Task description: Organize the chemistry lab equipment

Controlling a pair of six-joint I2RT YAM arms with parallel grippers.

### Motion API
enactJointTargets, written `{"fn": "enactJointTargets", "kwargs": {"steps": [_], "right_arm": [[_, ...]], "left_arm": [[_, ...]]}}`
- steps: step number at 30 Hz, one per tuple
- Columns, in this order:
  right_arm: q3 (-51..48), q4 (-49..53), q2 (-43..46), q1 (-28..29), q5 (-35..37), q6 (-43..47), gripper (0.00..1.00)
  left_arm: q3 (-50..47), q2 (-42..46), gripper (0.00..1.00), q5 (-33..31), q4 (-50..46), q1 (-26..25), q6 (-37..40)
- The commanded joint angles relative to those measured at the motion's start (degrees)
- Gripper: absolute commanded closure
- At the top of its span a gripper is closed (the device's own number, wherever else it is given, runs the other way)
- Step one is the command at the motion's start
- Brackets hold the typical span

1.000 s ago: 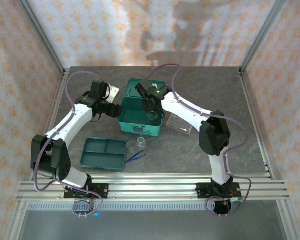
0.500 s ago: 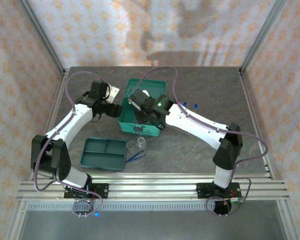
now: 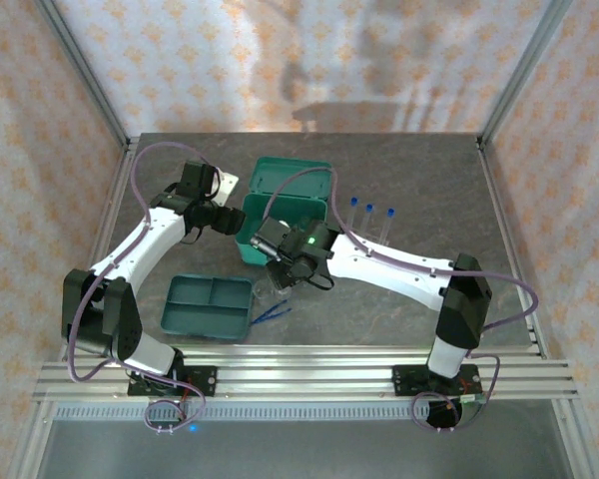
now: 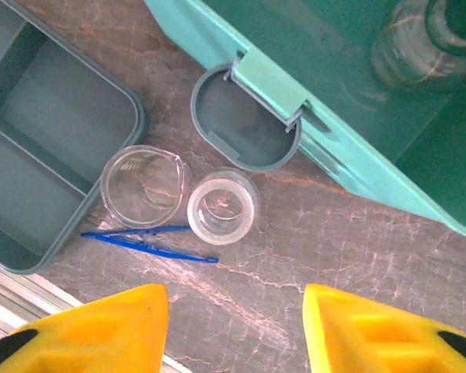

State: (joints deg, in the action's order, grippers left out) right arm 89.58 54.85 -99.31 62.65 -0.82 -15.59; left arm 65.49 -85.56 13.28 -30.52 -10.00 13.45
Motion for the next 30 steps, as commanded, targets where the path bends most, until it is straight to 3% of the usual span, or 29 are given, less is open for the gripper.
{"fn": "enactJointTargets", "kwargs": {"steps": [1, 19, 30], "right_arm": [[-0.94, -1.81, -1.46, 0.15, -0.24, -0.31, 0.51], [0.5, -4.51, -10.71, 0.1, 1.53, -0.45, 0.45], [0.75, -4.76, -11.87, -1.13, 1.47, 0.19, 0.51]], "left_arm": [[0.07, -0.49, 0.25, 0.03, 0.03, 0.06, -0.68], [-0.09, -0.61, 0.25, 0.17, 0.46, 0.02, -0.64], [-0.06, -0.83, 0.25, 0.02, 0.68, -0.01, -0.62]]}}
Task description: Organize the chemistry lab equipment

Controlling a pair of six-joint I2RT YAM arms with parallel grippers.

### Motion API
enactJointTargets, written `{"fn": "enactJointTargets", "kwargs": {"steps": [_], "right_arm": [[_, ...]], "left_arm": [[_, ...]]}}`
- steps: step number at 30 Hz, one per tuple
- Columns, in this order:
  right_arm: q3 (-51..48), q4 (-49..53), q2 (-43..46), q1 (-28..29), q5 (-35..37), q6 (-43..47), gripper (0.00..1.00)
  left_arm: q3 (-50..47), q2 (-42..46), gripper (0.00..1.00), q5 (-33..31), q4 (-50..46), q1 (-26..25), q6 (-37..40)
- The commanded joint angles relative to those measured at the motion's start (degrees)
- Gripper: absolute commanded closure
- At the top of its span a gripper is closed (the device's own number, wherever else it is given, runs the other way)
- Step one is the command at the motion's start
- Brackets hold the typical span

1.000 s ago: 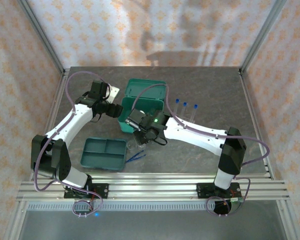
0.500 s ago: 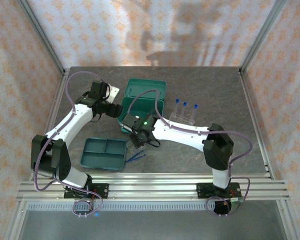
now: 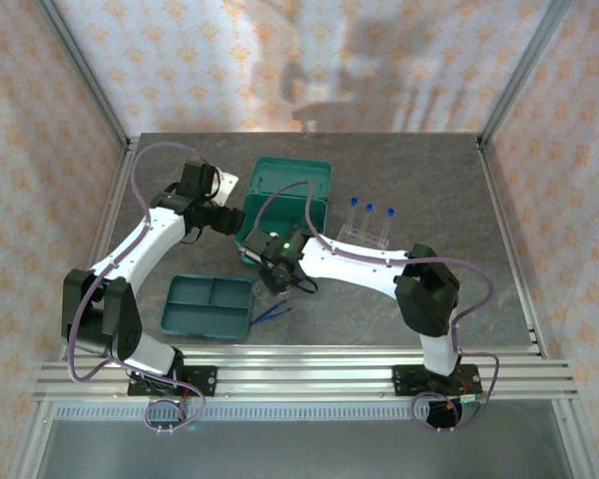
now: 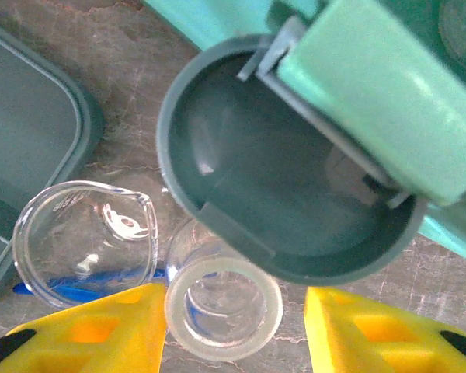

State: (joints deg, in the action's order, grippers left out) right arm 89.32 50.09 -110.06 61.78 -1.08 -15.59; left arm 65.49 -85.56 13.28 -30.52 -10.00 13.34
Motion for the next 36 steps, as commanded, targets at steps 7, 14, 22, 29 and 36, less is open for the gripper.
{"fn": "enactJointTargets", "kwargs": {"steps": [7, 14, 22, 29, 36], "right_arm": [[1.23, -0.03, -1.96, -0.26, 1.5, 0.53, 0.52], [1.49, 0.08, -1.78, -0.39, 2.05, 0.4, 0.59], [0.69, 1.01, 0.01, -0.34, 2.73, 0.2, 0.61], [0.68, 5.93, 5.94, 0.18, 4.3, -0.82, 0.62], [2.18, 12.18, 12.24, 0.82, 4.97, -2.27, 0.62]], "left_arm": [[0.03, -0.93, 0.25, 0.11, 0.57, 0.03, -0.51], [-0.01, -1.01, 0.25, 0.27, 0.73, 0.04, -0.53], [0.17, -1.0, 0.25, 0.34, 0.64, 0.0, -0.6], [0.42, -1.1, 0.26, 0.39, 0.62, 0.03, -0.51], [0.58, -1.01, 0.26, 0.07, 0.61, 0.0, -0.51]]}}
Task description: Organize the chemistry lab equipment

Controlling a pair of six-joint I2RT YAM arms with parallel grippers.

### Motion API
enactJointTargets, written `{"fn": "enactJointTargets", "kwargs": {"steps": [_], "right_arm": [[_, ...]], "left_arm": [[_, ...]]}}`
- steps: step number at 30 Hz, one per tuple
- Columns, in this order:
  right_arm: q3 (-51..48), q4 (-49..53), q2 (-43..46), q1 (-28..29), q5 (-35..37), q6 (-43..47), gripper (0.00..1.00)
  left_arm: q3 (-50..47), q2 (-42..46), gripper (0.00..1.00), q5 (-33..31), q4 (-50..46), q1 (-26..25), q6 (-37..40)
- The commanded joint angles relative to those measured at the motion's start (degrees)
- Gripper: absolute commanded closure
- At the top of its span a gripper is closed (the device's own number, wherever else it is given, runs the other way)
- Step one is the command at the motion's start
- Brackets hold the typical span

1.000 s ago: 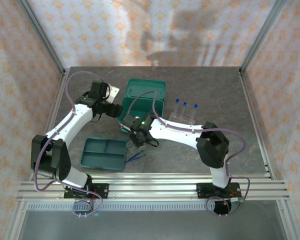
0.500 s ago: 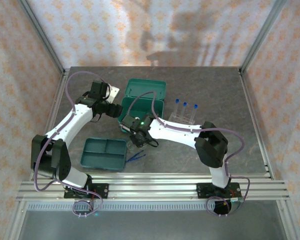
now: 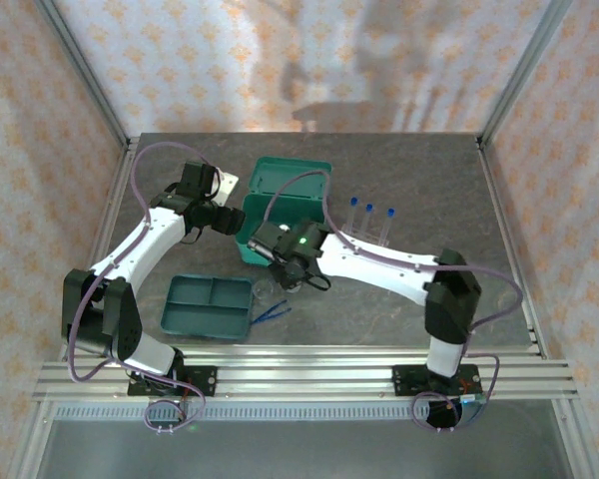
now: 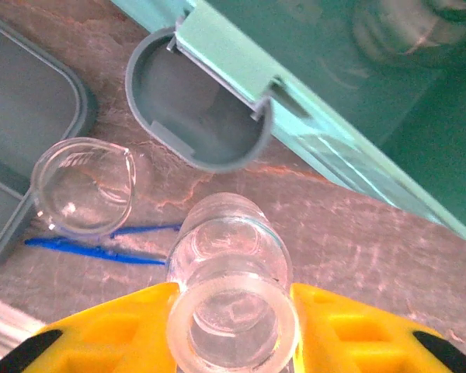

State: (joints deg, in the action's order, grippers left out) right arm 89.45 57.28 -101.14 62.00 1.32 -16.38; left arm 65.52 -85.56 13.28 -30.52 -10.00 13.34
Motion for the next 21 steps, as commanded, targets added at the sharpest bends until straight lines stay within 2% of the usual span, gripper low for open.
{"fn": "enactJointTargets", "kwargs": {"steps": [1, 9, 15, 21], "right_arm": [[2.49, 5.9, 4.01, 0.62, 2.55, -1.55, 0.62], [12.29, 12.94, 3.9, 0.62, 5.85, -0.03, 0.61], [26.11, 17.83, -2.4, -1.03, 9.48, 0.88, 0.6], [33.85, 16.51, -8.69, -5.63, 8.03, 2.51, 0.6]], "left_arm": [[0.55, -0.97, 0.25, 0.12, 0.54, 0.06, -0.51], [0.4, -0.5, 0.26, -0.07, 0.38, -0.02, -0.45], [-0.06, 0.56, 0.25, -0.09, -0.33, -0.02, -0.23], [-0.56, 1.18, 0.25, -0.21, -0.16, 0.05, -0.08]]}}
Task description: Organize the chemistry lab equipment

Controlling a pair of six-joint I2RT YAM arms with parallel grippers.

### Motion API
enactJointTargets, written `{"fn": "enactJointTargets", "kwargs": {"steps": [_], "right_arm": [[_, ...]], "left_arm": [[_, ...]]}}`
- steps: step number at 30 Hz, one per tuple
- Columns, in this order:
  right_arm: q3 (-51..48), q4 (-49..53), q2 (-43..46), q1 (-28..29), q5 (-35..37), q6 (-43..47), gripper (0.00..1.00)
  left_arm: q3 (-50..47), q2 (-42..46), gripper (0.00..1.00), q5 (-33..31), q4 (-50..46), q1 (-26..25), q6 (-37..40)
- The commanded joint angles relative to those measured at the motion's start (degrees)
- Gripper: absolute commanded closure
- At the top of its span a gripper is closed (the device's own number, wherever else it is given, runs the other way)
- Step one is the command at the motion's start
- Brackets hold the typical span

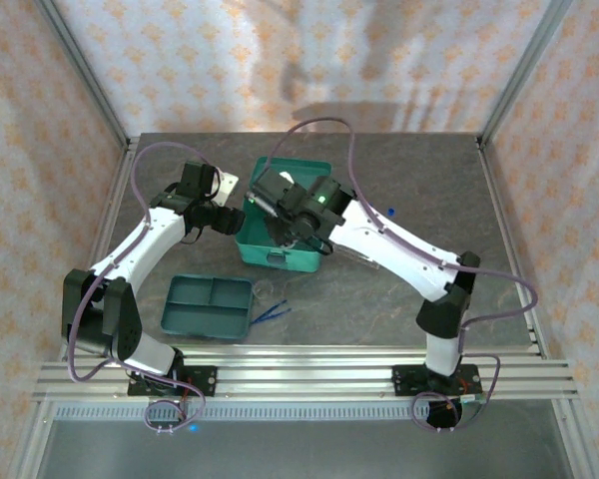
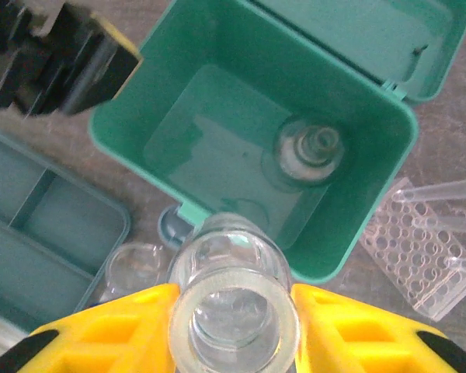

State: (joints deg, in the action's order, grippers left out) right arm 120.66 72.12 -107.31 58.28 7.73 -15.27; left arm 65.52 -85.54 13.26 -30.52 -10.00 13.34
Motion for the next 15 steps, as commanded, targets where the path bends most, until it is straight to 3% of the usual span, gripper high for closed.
{"fn": "enactJointTargets", "kwargs": {"steps": [1, 15], "right_arm": [[3.58, 1.15, -3.68, -2.65, 1.22, 1.83, 0.6], [15.04, -5.16, -21.99, -10.61, -5.66, 4.66, 0.61]], "left_arm": [[-0.56, 1.18, 0.26, -0.07, -0.15, -0.01, -0.16], [-0.7, 0.99, 0.26, 0.45, -0.15, 0.0, -0.3]]}}
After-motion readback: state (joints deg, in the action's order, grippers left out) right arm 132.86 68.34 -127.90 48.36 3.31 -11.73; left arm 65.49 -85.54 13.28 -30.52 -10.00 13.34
